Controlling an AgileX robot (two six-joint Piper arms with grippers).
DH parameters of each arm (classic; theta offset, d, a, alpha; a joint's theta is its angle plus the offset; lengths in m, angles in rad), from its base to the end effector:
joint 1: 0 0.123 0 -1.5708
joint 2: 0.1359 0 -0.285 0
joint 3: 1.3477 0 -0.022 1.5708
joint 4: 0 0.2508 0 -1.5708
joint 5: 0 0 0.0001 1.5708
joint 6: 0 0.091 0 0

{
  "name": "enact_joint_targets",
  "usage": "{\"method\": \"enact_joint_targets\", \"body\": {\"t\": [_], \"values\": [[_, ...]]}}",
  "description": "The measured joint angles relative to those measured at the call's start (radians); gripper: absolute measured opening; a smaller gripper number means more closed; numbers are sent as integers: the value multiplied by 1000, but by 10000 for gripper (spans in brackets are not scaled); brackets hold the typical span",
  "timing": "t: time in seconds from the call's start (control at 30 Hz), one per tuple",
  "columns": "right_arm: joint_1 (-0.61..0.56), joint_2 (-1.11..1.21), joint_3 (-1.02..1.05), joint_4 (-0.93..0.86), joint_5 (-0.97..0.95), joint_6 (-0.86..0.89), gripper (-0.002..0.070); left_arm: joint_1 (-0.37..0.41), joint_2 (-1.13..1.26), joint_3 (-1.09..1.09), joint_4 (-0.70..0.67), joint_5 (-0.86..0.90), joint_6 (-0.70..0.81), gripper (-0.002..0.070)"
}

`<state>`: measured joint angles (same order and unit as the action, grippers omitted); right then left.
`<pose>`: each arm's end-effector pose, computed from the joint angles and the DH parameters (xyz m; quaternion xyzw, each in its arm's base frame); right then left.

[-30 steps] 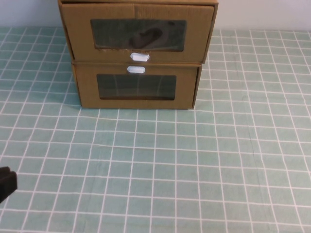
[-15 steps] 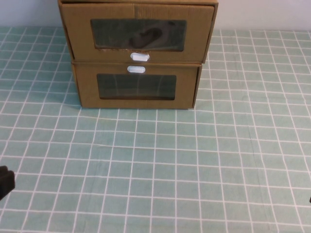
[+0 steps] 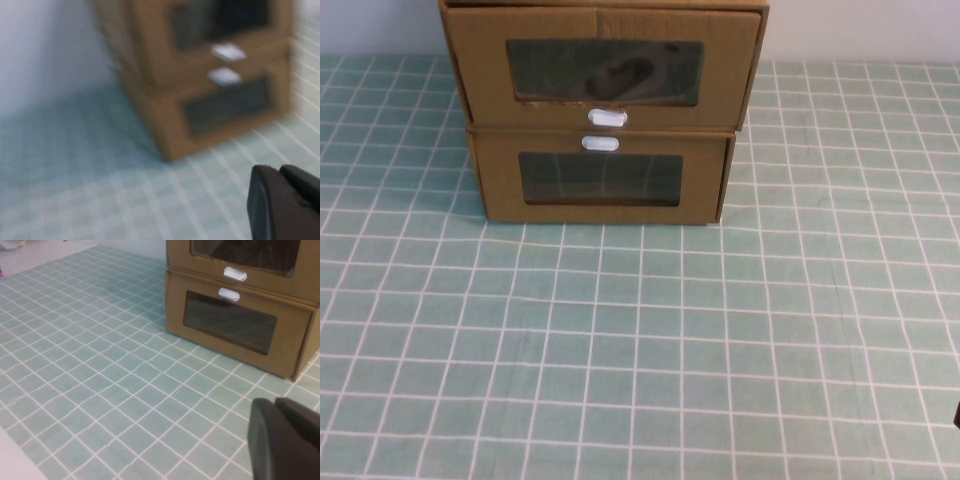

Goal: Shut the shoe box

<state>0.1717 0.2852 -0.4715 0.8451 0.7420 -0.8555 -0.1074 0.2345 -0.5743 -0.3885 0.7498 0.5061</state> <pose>0.0424 0.0541 0.3072 -0.2838 0.7320 0.2114 0.5822 0.0351 -0.0274 0.3253 0.2044 0.7705 -0.0720 0.5994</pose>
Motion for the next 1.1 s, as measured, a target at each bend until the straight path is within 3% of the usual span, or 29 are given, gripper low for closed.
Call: {"method": "enact_joint_targets", "body": {"t": [0.2,0.33,0.6,0.83,1.1], "values": [[0,0,0,0,18,0,-14,0,-125,291,288,-637,-222,-4],[0,0,0,0,35,0,-14,0,-198,444,317,-802,-272,-4],[0,0,0,0,79,0,-14,0,-236,587,315,-641,-294,-3],[0,0,0,0,111,0,-14,0,-244,600,315,-411,-414,-3],[0,0,0,0,113,0,-14,0,-244,600,315,-368,-431,-4]]}}
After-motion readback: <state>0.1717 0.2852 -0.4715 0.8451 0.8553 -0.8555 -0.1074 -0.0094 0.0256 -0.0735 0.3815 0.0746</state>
